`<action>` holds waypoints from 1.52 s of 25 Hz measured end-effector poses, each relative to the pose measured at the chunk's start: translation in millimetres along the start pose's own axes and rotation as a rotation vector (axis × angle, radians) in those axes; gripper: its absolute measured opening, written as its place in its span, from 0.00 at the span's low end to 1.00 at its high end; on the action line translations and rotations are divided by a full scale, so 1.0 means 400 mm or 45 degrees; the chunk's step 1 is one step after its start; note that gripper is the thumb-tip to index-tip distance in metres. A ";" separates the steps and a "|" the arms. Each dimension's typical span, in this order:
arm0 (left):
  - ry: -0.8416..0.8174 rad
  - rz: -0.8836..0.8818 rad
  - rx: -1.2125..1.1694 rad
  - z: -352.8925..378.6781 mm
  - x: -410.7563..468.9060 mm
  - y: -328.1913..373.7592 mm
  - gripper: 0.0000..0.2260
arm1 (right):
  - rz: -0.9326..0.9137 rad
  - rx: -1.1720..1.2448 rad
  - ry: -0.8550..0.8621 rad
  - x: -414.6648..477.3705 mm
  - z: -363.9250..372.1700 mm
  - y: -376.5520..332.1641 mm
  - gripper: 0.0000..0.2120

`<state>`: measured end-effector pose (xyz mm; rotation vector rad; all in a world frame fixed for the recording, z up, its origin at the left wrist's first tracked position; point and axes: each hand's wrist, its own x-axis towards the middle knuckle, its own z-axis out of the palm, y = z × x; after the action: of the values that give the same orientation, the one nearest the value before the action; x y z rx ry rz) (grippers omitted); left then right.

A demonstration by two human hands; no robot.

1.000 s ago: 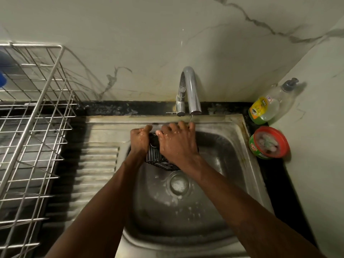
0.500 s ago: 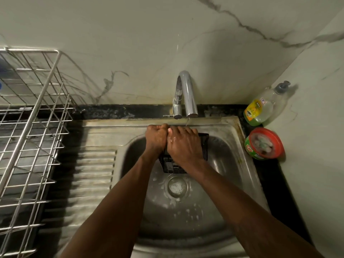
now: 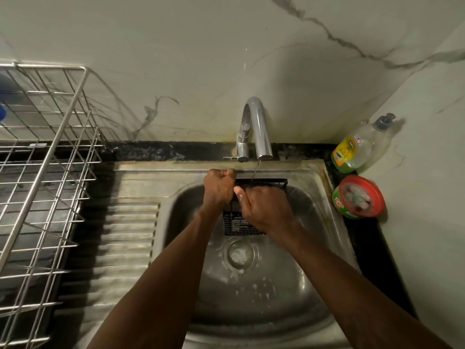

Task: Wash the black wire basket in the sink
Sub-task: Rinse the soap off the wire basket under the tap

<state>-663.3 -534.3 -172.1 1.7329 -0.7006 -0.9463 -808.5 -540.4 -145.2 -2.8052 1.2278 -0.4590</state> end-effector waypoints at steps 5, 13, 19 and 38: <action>-0.130 0.115 -0.070 -0.025 -0.020 0.000 0.17 | 0.032 0.624 0.391 0.066 -0.018 -0.005 0.17; 0.092 -0.191 -0.323 -0.068 -0.001 -0.031 0.11 | 0.074 0.061 -0.107 0.115 -0.012 -0.034 0.22; 0.057 -0.399 -0.527 -0.086 -0.039 -0.050 0.10 | 0.447 0.084 0.046 0.092 -0.049 -0.028 0.27; 0.043 0.041 0.058 -0.033 -0.038 -0.064 0.20 | 0.483 0.669 -0.143 0.016 0.053 0.024 0.29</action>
<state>-659.4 -507.0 -189.6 1.7686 -0.7307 -0.8829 -805.0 -553.2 -165.2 -2.0810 1.3355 -0.4988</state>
